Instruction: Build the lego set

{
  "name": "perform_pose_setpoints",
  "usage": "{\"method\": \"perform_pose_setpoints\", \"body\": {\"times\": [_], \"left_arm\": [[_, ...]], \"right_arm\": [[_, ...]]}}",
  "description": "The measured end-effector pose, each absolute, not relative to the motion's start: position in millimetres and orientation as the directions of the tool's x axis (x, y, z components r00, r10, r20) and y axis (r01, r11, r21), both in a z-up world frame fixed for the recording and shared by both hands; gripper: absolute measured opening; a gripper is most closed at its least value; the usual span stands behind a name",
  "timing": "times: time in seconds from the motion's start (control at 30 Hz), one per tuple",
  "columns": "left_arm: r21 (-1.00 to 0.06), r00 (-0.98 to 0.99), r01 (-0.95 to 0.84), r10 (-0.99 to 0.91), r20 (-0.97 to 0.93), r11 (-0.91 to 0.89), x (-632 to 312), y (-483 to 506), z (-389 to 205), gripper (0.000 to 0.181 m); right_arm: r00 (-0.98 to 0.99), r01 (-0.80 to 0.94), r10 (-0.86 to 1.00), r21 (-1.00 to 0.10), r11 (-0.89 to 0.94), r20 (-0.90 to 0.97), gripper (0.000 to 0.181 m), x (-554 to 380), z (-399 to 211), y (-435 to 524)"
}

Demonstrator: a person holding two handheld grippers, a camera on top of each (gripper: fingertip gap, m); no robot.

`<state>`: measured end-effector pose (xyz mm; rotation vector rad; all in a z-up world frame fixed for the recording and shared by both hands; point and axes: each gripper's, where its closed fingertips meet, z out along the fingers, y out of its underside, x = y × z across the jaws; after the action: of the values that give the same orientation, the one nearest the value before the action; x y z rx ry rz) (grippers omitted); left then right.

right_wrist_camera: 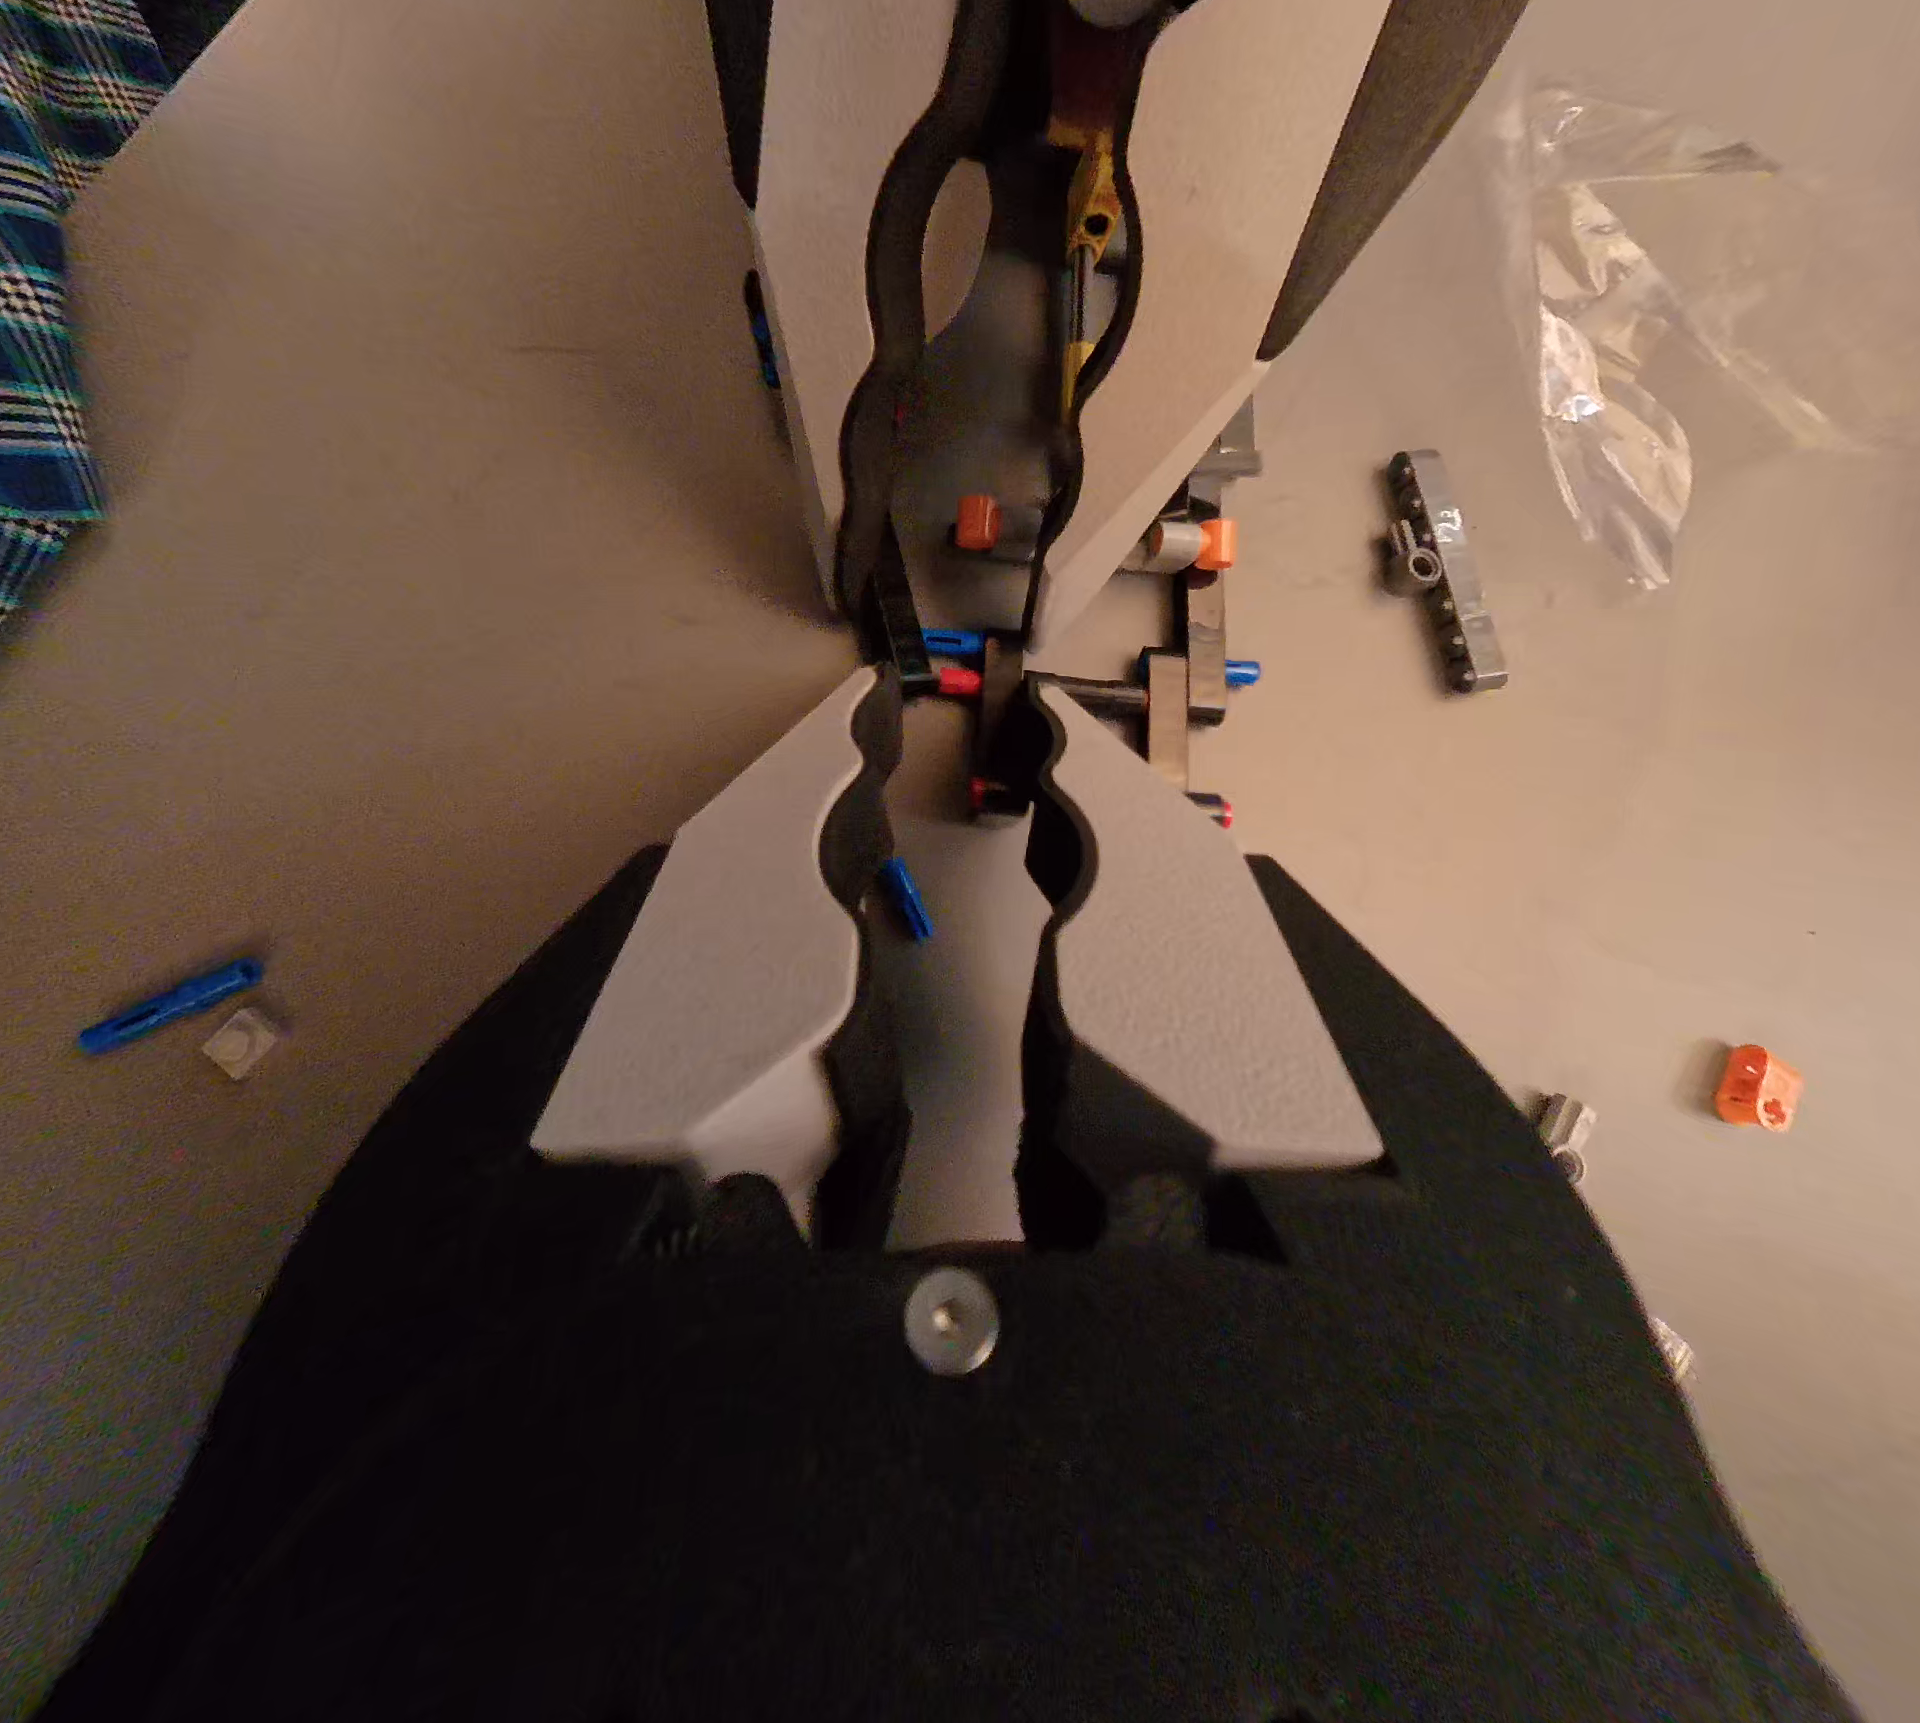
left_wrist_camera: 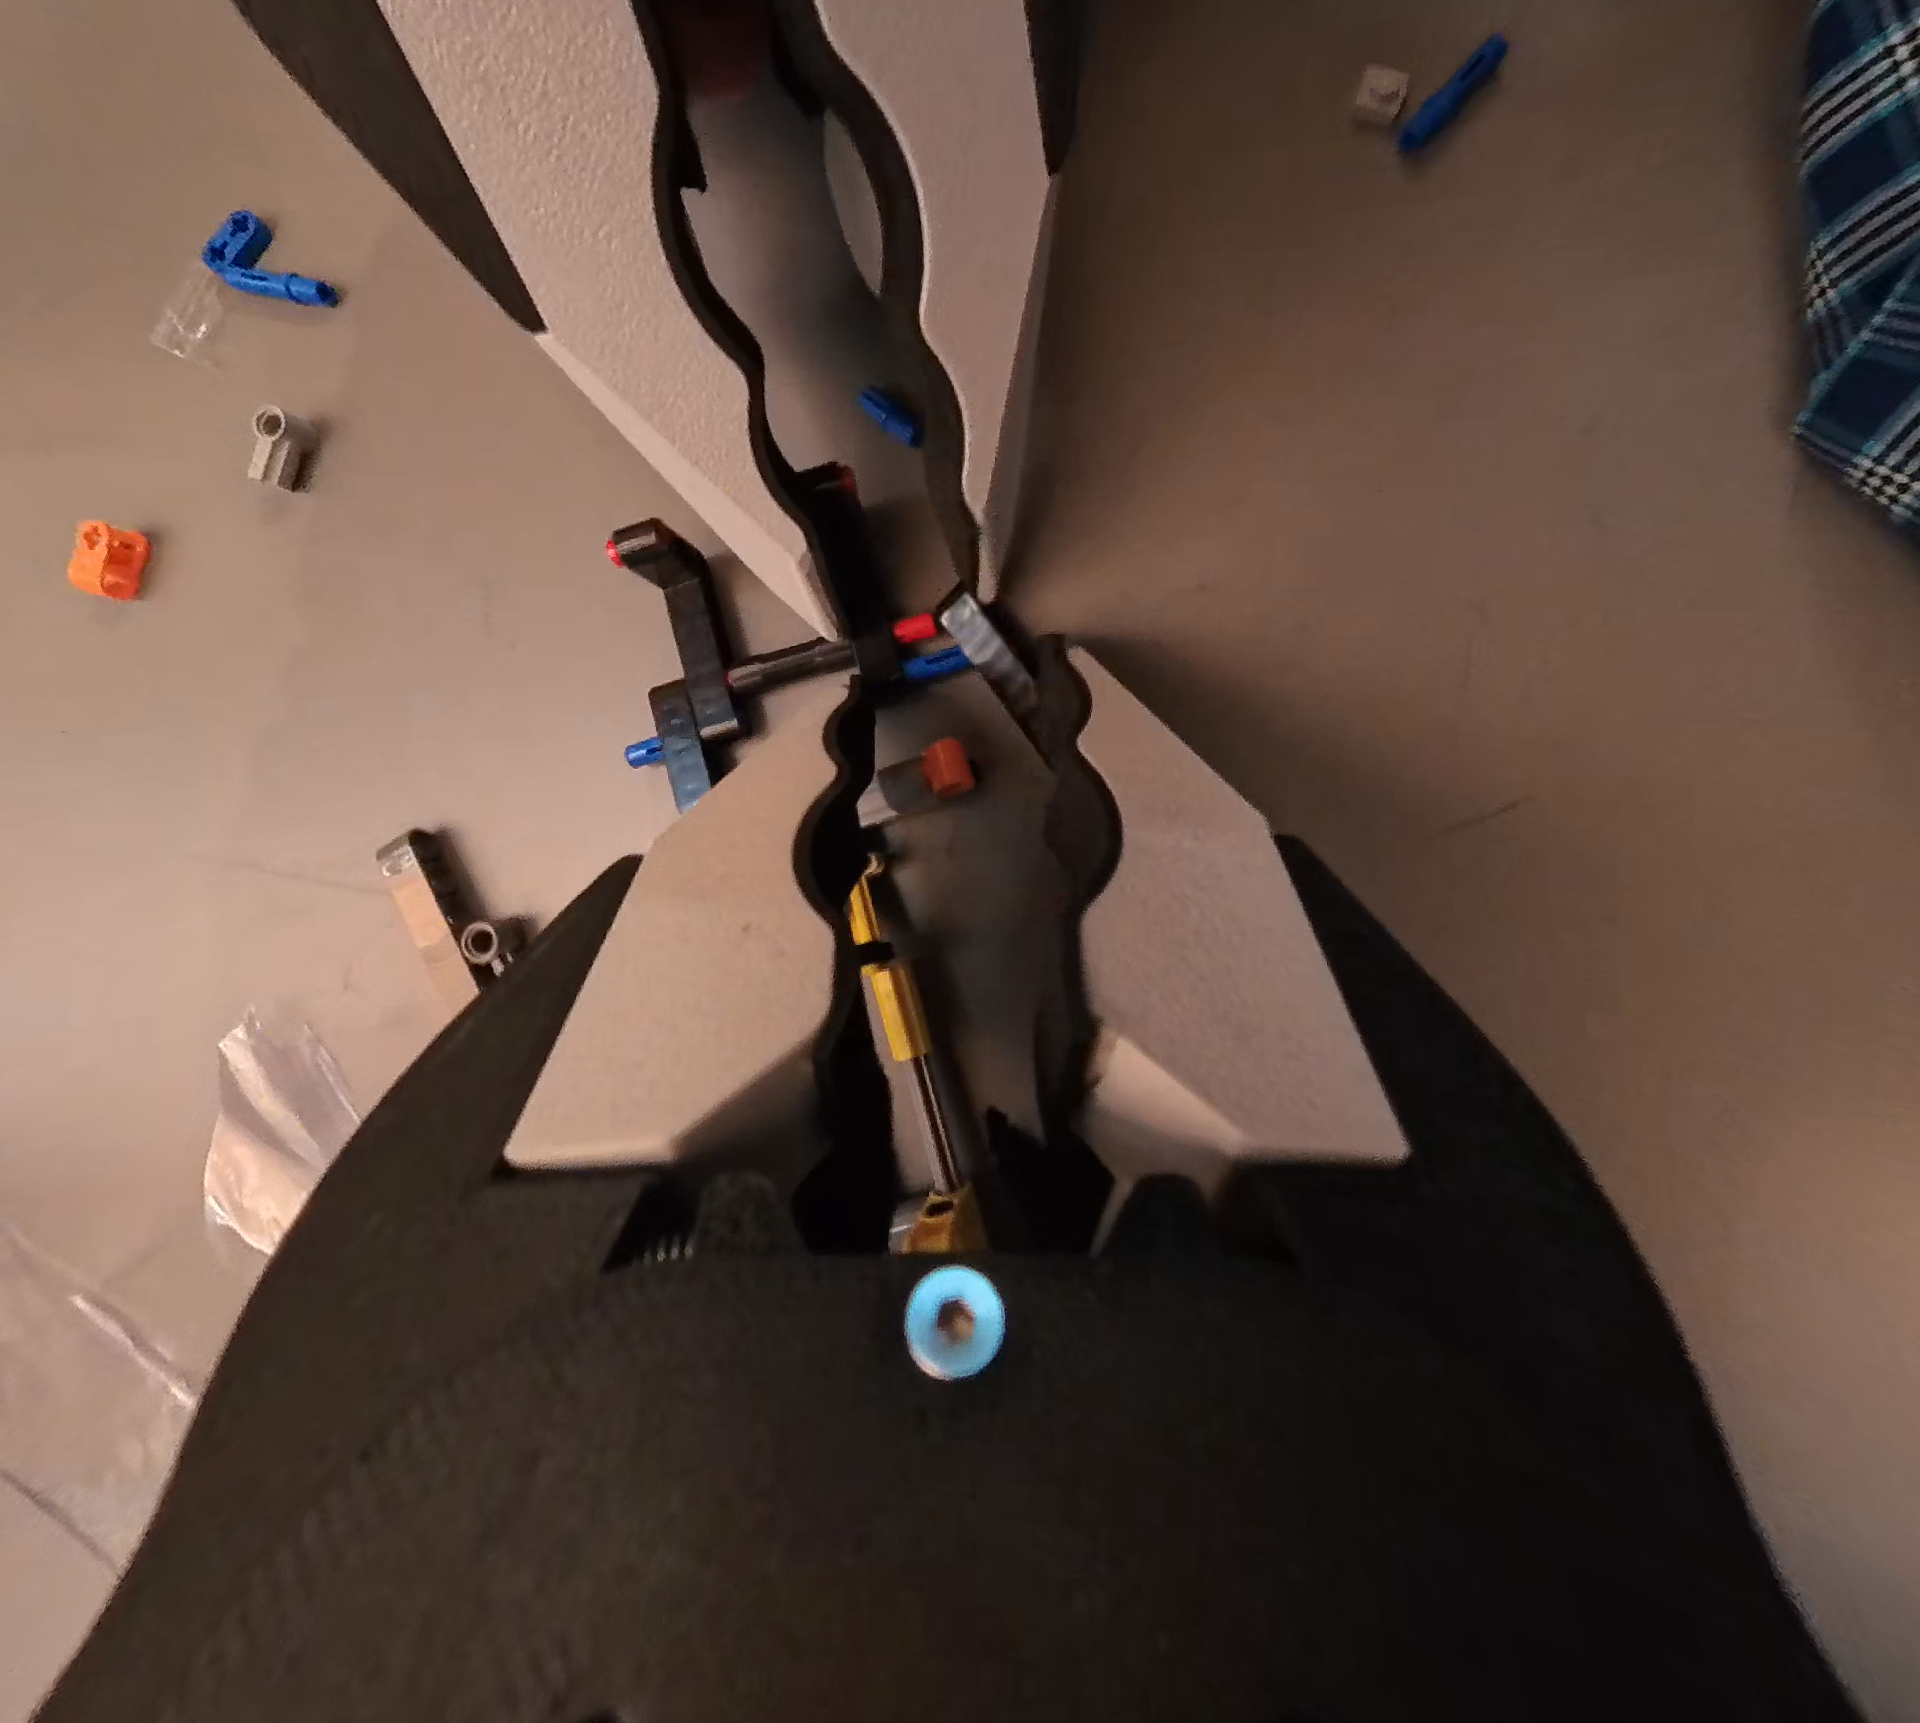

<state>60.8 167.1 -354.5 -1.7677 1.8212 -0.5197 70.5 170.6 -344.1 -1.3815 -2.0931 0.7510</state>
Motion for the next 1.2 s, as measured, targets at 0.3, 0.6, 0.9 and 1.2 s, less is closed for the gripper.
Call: {"method": "perform_pose_setpoints", "body": {"times": [0.3,0.6,0.9,1.2], "left_arm": [[-0.612,0.019,-0.788,-0.991,-0.132,0.066,59.2,169.6,-355.2,0.03],[-0.591,0.055,-0.806,-0.99,-0.13,0.033,57.2,168.8,-353.2,0.034],[-0.592,0.043,-0.805,-0.991,-0.127,0.041,54.3,162.1,-354.3,0.023],[-0.593,0.06,-0.804,-0.985,-0.164,0.05,53.0,168.1,-353.0,0.029]], "right_arm": [[-0.341,0.642,0.933,-0.697,0.32,0.114,0.026,71.9,-344.1,170.0],[-0.337,0.652,0.936,-0.692,0.309,0.1,0.028,75.6,-345.0,169.3],[-0.324,0.657,0.94,-0.69,0.303,0.105,0.027,74.8,-345.0,169.1],[-0.32,0.658,0.942,-0.692,0.297,0.1,0.028,76.2,-344.8,169.9]]}}
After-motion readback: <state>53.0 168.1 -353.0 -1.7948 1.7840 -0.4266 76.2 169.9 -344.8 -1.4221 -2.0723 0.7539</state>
